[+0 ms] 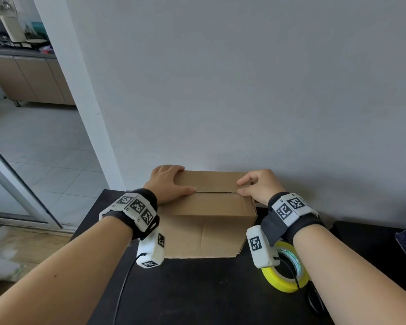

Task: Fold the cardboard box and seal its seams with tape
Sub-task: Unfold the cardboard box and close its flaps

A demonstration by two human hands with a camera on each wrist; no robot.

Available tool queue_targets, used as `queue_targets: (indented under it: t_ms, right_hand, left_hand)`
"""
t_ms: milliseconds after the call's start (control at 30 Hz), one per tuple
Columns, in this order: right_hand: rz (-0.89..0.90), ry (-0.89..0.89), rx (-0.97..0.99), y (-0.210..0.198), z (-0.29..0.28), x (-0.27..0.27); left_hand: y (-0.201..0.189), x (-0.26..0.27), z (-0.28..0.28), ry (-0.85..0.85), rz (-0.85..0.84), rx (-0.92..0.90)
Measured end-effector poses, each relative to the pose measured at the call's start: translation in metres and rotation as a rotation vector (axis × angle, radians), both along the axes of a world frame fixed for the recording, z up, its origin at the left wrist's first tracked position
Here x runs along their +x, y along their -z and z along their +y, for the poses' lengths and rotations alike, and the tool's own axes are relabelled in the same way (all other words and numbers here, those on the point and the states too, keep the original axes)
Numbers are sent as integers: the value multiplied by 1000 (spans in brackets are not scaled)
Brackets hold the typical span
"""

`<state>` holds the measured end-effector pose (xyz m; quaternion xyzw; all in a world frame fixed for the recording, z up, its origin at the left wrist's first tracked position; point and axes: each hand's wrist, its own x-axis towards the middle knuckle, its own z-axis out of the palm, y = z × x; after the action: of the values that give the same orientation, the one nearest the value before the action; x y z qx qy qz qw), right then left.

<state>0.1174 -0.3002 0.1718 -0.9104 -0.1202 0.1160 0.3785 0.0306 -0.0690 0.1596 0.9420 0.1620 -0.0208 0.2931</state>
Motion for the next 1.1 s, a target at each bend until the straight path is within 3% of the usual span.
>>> queue_targets:
  t_ms: [233, 533, 700, 833, 1000, 1100]
  right_hand:
    - [15, 31, -31, 2, 3, 3]
    - [170, 87, 141, 3, -2, -4]
    - [172, 67, 130, 3, -2, -11]
    - [229, -38, 128, -10, -14, -22]
    - [72, 10, 195, -19, -39, -26]
    - [77, 86, 268, -21, -62, -27]
  left_hand:
    - [1, 8, -2, -46, 4, -40]
    - [1, 4, 5, 2, -15, -11]
    - [12, -2, -4, 40, 14, 337]
    - [-1, 1, -9, 61, 101, 374]
    - [-34, 13, -49, 157, -102, 341]
    - [-49, 23, -86, 259, -245, 294]
